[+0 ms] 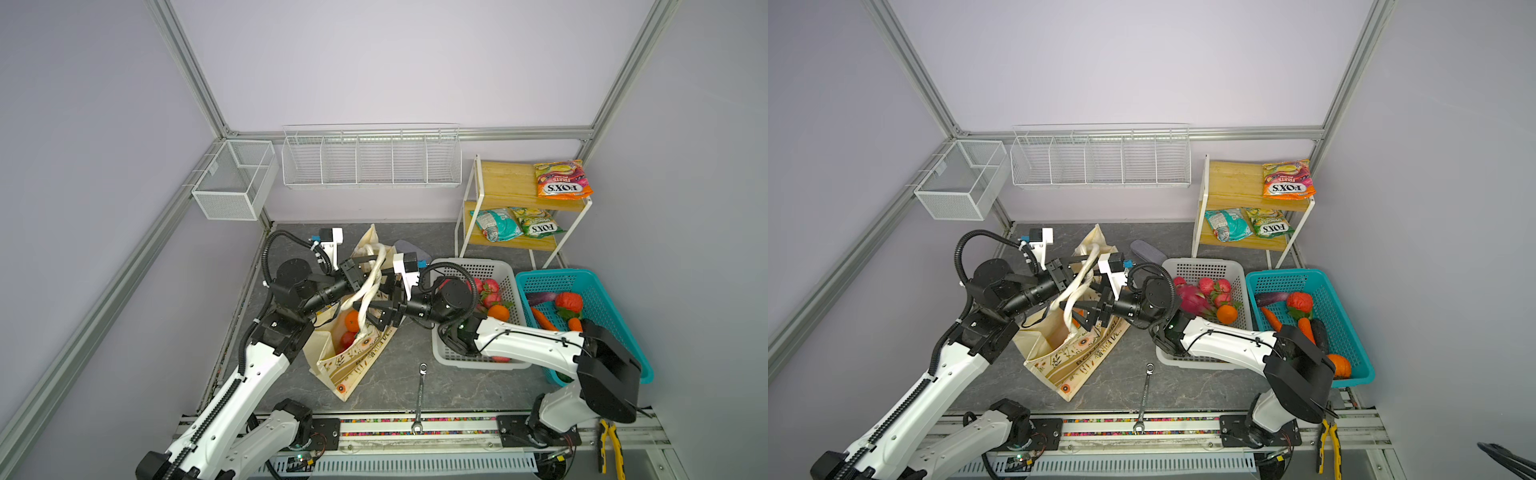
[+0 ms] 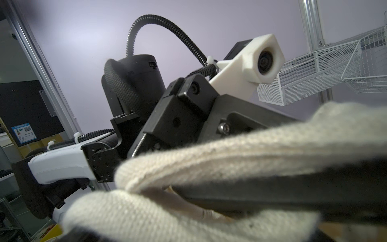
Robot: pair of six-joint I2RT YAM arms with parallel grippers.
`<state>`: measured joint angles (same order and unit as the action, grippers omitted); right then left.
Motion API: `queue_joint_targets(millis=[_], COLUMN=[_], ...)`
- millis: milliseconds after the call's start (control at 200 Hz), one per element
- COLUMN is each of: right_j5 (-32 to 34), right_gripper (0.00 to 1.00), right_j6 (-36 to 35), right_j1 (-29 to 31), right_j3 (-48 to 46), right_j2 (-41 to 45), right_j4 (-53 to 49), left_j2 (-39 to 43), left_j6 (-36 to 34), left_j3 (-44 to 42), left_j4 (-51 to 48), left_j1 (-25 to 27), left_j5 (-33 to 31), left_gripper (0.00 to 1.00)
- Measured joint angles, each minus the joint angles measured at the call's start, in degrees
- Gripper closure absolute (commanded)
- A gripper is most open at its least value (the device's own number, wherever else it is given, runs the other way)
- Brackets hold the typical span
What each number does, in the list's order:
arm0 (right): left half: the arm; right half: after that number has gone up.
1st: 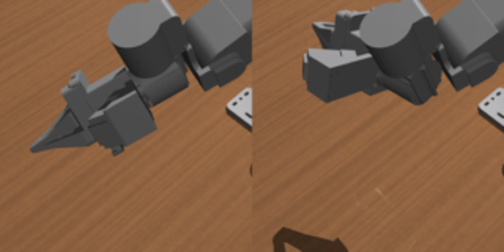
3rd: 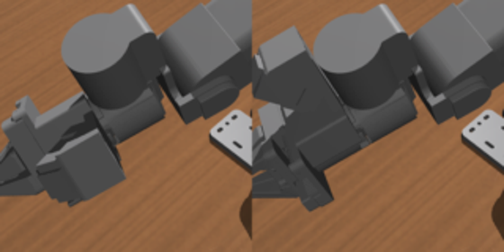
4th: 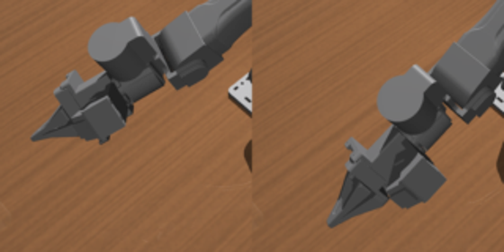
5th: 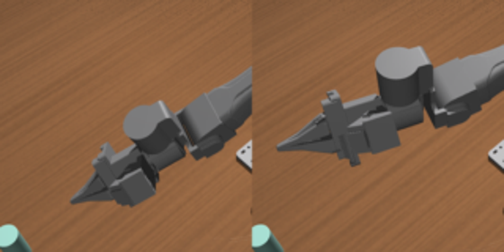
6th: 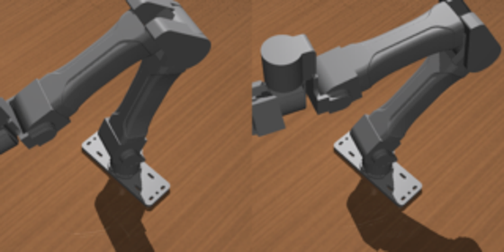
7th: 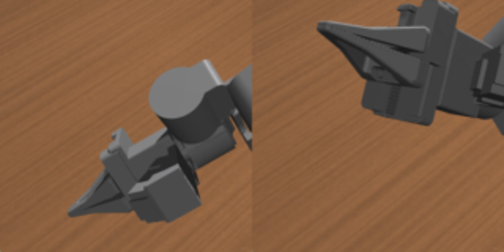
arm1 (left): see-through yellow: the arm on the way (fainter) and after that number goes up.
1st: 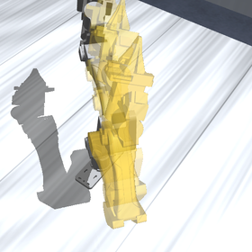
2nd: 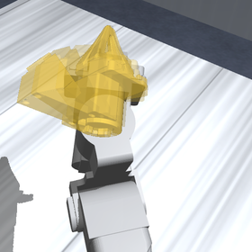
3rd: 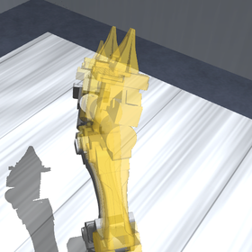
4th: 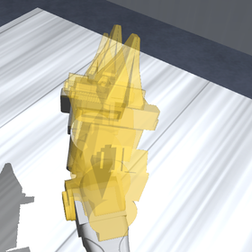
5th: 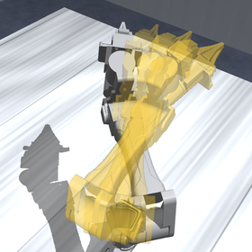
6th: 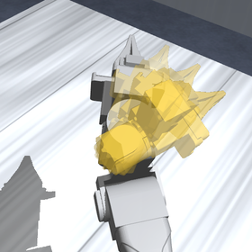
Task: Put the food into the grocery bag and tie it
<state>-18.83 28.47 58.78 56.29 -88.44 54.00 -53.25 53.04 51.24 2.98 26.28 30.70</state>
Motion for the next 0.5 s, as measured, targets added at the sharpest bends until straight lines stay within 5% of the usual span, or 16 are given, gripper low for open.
queue_joint_targets(millis=[500], right_j5=[2.54], right_gripper=[0.01], right_j6=[2.45], right_j1=[1.11], right_j3=[0.07], right_j2=[0.0], right_j4=[-0.59], left_j2=[3.89], left_j6=[-3.17], left_j3=[-2.03], left_j4=[-1.18], left_j1=[-0.04], left_j5=[-6.32], left_gripper=[1.0])
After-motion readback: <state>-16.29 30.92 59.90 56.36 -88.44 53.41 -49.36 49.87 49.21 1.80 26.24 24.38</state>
